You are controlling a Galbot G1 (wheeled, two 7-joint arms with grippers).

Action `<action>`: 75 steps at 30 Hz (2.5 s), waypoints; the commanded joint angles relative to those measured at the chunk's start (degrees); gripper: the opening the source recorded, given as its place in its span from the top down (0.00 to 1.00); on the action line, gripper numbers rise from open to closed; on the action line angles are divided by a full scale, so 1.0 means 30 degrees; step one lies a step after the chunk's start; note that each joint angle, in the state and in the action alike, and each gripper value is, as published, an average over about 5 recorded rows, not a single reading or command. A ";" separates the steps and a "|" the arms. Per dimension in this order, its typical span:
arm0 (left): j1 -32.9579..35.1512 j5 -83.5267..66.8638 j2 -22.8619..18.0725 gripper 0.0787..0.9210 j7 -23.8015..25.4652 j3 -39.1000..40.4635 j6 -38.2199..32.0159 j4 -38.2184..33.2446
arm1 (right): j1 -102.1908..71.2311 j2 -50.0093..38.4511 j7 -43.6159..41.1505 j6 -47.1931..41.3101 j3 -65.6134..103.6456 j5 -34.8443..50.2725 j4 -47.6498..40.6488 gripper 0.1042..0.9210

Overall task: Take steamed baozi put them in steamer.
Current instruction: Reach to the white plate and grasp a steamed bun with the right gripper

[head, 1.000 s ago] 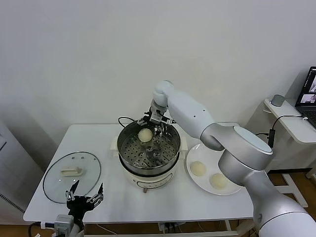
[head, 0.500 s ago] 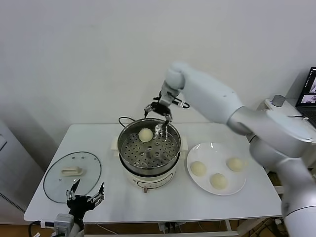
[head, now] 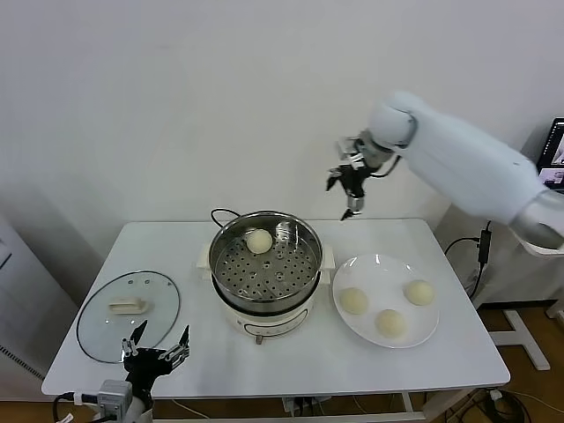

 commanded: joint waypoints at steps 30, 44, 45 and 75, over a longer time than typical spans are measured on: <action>0.0229 -0.0042 -0.0914 0.12 0.0013 -0.0105 0.0099 0.0750 | -1.0952 -0.0009 0.1061 -0.1344 0.5050 -0.6195 0.0660 0.12; 0.0199 -0.0005 -0.0923 0.12 0.0022 -0.0141 0.0085 0.0955 | -1.1177 0.1558 0.1535 -0.0678 0.5637 -0.7074 -0.1222 0.12; 0.0204 -0.0003 -0.0927 0.12 0.0021 -0.0144 0.0082 0.0966 | -1.1182 0.1634 0.1548 -0.0626 0.5642 -0.7117 -0.1311 0.12; 0.0081 0.0191 -0.0935 0.12 0.0000 -0.0067 0.0019 0.1179 | -1.1347 0.2012 0.1652 -0.0405 0.5750 -0.7507 -0.1716 0.29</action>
